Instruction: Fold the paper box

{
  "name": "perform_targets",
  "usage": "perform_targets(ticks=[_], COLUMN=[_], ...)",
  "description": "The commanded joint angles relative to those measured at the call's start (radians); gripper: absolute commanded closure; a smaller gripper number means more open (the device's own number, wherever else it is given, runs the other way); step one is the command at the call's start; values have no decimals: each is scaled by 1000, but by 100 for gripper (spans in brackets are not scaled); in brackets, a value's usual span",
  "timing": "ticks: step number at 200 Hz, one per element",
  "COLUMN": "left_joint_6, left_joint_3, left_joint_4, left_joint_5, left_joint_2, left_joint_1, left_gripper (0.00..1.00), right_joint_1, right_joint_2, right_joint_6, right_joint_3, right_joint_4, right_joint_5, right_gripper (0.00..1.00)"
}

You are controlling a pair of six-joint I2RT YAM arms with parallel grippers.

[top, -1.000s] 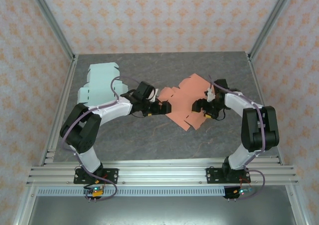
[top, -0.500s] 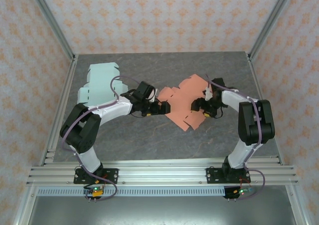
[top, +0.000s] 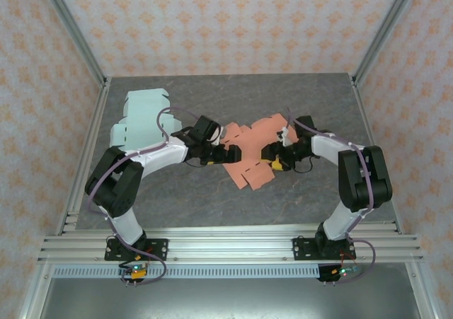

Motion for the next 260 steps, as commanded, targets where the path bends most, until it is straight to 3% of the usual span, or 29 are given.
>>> perform_targets(ticks=[1, 103, 134, 186, 224, 245, 255, 260], left_joint_6=[19, 14, 14, -6, 12, 15, 9, 5], left_joint_3=[23, 15, 15, -5, 21, 17, 1, -11], left_joint_4=[-26, -16, -15, 7, -62, -93, -96, -95], left_joint_5=[-31, -28, -26, -28, -49, -68, -71, -71], left_joint_2=[-17, -9, -8, -71, -197, -259, -279, -285], left_joint_1=[3, 3, 3, 17, 60, 101, 125, 138], left_gripper=[0, 0, 0, 0, 0, 0, 0, 0], right_joint_1=[31, 83, 98, 102, 102, 102, 102, 102], right_joint_2=[9, 86, 79, 55, -5, -33, -37, -34], right_joint_6=[27, 40, 43, 56, 101, 142, 148, 147], right_joint_3=[-3, -64, -69, -59, -79, -96, -99, -100], right_joint_4=[40, 87, 115, 133, 178, 211, 201, 196], right_joint_5=[-48, -30, -76, -104, -117, -102, -58, -41], right_gripper=[39, 35, 46, 81, 90, 89, 77, 75])
